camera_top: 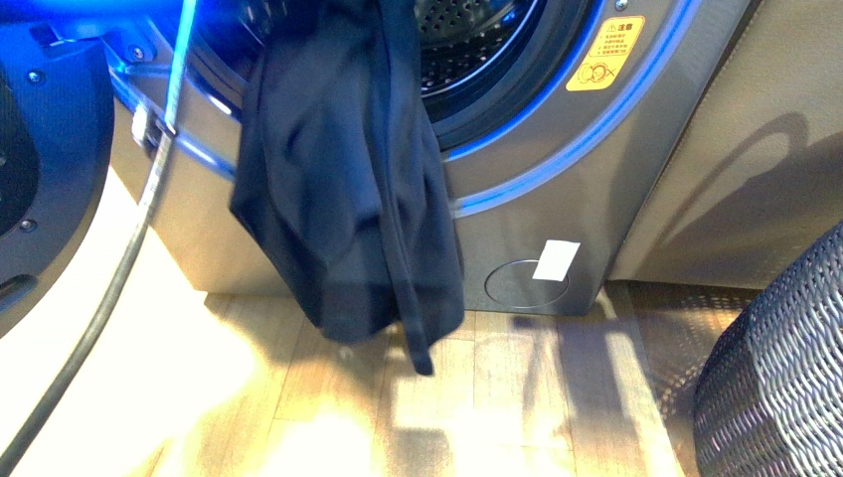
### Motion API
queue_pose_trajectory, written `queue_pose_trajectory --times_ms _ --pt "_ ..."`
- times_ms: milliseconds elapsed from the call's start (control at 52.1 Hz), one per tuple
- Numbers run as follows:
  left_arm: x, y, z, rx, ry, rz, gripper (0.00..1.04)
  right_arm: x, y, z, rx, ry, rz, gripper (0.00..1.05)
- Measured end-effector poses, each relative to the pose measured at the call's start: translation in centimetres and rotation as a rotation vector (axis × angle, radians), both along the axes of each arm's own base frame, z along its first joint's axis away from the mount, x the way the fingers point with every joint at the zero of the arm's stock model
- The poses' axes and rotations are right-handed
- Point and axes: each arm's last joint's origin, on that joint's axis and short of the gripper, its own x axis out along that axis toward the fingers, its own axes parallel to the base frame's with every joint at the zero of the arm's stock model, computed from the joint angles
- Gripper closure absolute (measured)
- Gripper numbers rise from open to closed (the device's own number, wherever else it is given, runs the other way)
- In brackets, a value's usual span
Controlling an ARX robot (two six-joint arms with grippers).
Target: Put clothes into washing machine
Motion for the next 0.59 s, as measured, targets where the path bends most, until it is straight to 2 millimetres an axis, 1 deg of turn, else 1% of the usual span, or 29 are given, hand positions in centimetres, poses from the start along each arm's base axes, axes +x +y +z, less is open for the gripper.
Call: queue_pose_trajectory --times_ms 230,365,403,422,441,460,480,576,595 --pt "-0.5 -1.5 0.9 -0.006 -0.096 -0.007 0.93 -0.5 0.0 -0.6 0.000 0.001 0.000 1.02" --pt "-0.5 -1.8 0.9 -0.015 -0.084 -0.027 0.93 -0.7 0.0 -1.0 0.000 -0.005 0.000 1.02" --pt "-0.5 -1.8 0.8 -0.019 -0.059 -0.048 0.92 -0.8 0.0 -1.3 0.000 -0.008 0.000 1.02" --pt "-0.4 -1.8 0.7 -0.016 -0.048 -0.053 0.89 -0.8 0.0 -1.5 0.000 -0.006 0.000 1.02" --pt "-0.4 -1.9 0.6 -0.022 -0.030 -0.068 0.82 -0.8 0.0 -1.6 0.000 -0.005 0.000 1.02" --pt "-0.3 -1.9 0.5 -0.023 -0.021 -0.077 0.79 -0.9 0.0 -1.6 0.000 -0.004 0.000 1.02" --pt "-0.3 -1.9 0.3 -0.023 -0.002 -0.090 0.73 -0.9 0.0 -1.6 0.000 -0.007 0.000 1.02" --pt "-0.2 -2.0 0.0 -0.028 0.041 -0.124 0.59 -1.0 0.0 -1.6 0.000 -0.009 0.000 1.02" --pt "-0.2 -2.1 -0.1 -0.027 0.057 -0.134 0.53 -1.1 0.0 -1.6 0.000 -0.008 0.001 1.02"
